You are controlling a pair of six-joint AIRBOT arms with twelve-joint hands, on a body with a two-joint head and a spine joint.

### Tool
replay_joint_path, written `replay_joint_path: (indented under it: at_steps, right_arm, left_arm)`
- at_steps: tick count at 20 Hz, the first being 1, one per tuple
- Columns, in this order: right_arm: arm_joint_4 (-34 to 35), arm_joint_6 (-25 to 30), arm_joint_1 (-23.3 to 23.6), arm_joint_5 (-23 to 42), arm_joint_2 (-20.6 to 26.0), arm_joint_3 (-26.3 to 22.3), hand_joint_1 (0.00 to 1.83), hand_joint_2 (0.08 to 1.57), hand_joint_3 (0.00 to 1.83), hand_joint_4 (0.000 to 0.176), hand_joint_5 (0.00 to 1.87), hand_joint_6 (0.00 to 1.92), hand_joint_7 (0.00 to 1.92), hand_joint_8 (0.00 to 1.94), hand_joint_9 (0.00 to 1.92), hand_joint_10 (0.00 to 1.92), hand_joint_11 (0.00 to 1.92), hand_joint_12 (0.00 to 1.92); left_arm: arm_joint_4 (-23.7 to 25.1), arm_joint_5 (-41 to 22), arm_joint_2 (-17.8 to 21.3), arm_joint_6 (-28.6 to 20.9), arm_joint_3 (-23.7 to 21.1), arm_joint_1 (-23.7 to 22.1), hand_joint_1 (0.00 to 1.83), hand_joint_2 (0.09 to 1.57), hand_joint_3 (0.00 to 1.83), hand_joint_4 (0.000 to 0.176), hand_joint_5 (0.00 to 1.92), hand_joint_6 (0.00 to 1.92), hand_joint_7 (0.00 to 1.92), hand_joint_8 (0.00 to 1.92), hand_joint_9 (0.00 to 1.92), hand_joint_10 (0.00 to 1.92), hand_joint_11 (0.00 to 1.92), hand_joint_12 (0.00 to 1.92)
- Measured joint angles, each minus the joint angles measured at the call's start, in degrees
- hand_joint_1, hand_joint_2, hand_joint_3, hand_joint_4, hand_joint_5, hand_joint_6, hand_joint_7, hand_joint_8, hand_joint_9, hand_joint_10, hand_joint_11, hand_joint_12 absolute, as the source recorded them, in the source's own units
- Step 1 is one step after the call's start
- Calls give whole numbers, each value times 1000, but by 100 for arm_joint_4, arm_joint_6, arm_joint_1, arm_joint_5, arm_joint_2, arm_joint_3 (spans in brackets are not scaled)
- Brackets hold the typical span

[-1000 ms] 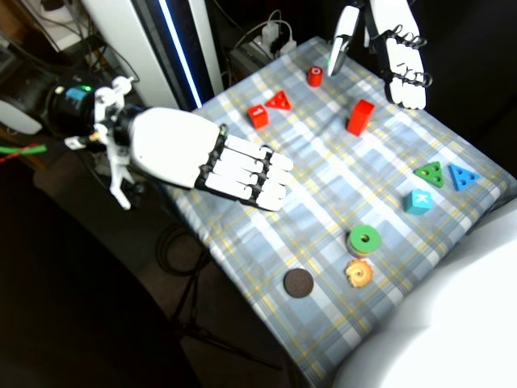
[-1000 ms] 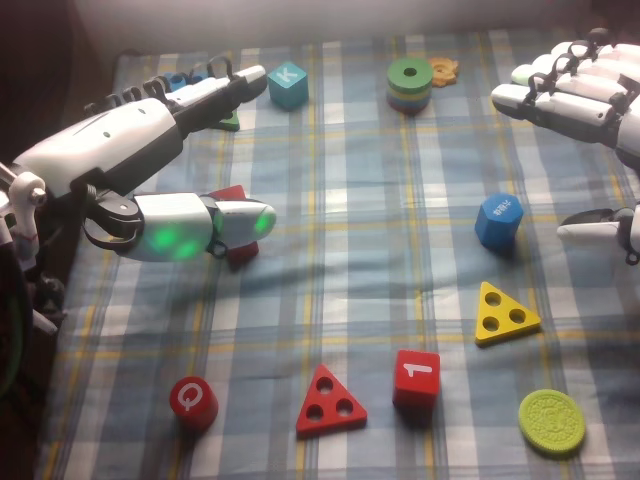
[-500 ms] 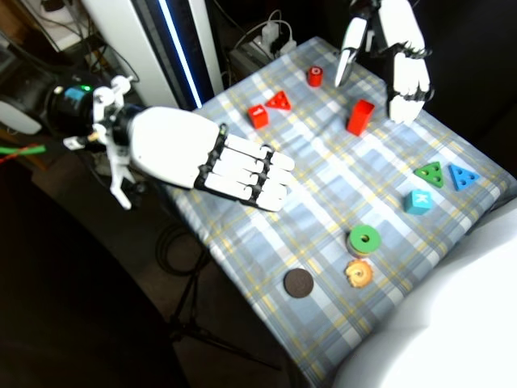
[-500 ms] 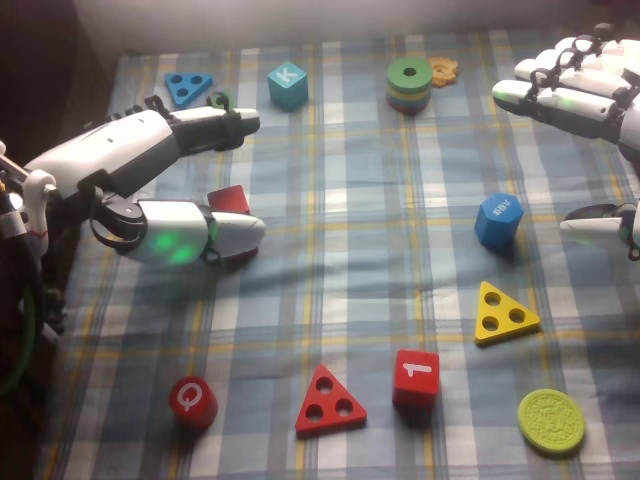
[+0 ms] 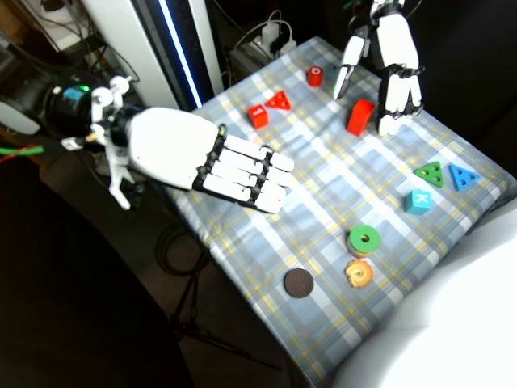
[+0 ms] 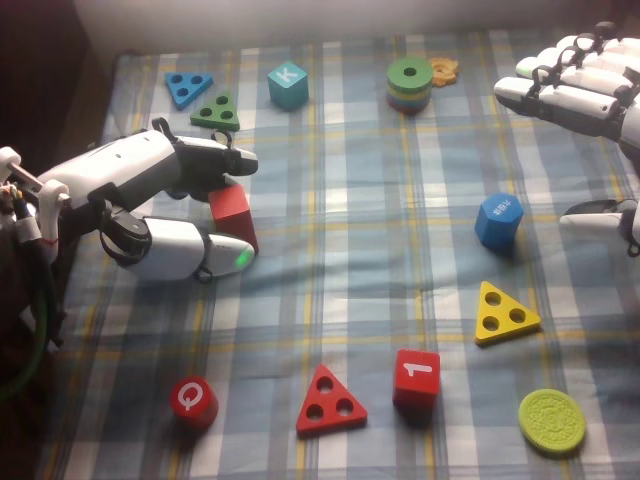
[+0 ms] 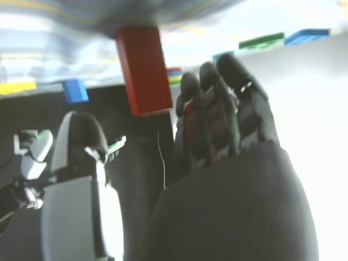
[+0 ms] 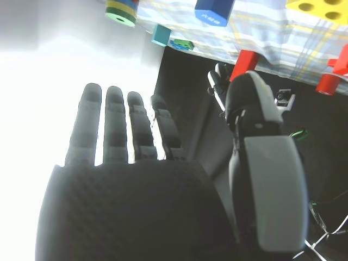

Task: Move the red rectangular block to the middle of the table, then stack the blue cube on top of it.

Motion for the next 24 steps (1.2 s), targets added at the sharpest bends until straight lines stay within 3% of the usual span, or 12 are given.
replay_joint_path:
  at_steps: [1,2,3,4,11,13,16,17,19,22,23,24]
  right_arm:
    - [0,0,0,-4,0,0,462,1211,8,10,0,0,0,0,0,0,0,0]
    - [4,0,0,-7,0,0,444,1218,10,1,0,0,0,0,0,0,0,0]
    - [4,0,0,4,0,0,421,1224,11,12,0,0,0,0,0,0,0,0]
    - [11,0,-9,7,0,0,438,1222,9,9,0,0,0,0,0,0,0,0]
    - [28,0,-28,4,0,0,452,1223,5,31,0,0,0,0,0,0,0,0]
    - [31,0,-28,7,0,0,433,1223,4,25,0,0,0,0,0,0,0,0]
    - [35,0,-28,4,0,0,428,1227,5,18,0,0,0,0,0,0,0,0]
    - [31,0,-28,9,0,0,407,1231,6,29,0,0,0,0,0,0,0,0]
    - [31,0,-28,9,0,0,414,1226,2,20,0,0,0,0,0,0,0,0]
    - [28,0,-68,7,0,0,393,1228,3,26,0,0,0,0,0,0,0,0]
    - [35,2,-68,9,0,0,393,1226,1,26,0,0,0,0,0,0,0,0]
    - [37,0,-68,15,0,0,373,1225,1,27,0,0,0,0,0,0,0,0]
  left_arm:
    - [-4,13,-13,4,22,0,957,1143,0,0,756,34,1012,150,516,1042,0,1813]
    - [-48,15,-46,70,55,0,1191,1144,1,0,814,793,1029,911,642,1046,35,1830]
    - [-197,0,-72,278,55,-2,1227,1170,0,0,821,939,948,1249,708,1159,99,1843]
    - [-289,-26,-107,487,55,-15,1231,1186,0,0,816,971,900,1377,706,1264,129,1864]
    - [-188,-133,-122,710,-122,-205,1211,1212,0,0,731,1168,879,1374,555,1180,0,1751]
    - [203,-190,-94,710,-236,-363,1206,1217,1,0,720,1194,875,1376,522,1173,0,1768]
    - [522,-129,-170,708,-201,-629,1178,1213,0,0,717,1296,886,1244,545,1000,0,1550]
    - [608,-22,-267,710,-114,-741,1196,1196,0,0,755,1215,917,1239,612,1064,0,1709]
    - [754,262,-450,752,22,-933,1150,1234,2,2,709,1352,821,1323,514,1221,0,1768]
    - [678,837,-841,1751,153,-1246,1176,1204,0,0,755,1238,885,1264,576,1153,0,1749]
    - [649,975,-933,2017,195,-1318,1154,1227,5,0,704,1348,844,1274,567,1123,0,1792]
    - [599,1099,-1019,2164,238,-1373,1142,1245,1,1,676,1416,822,1273,585,902,0,1663]
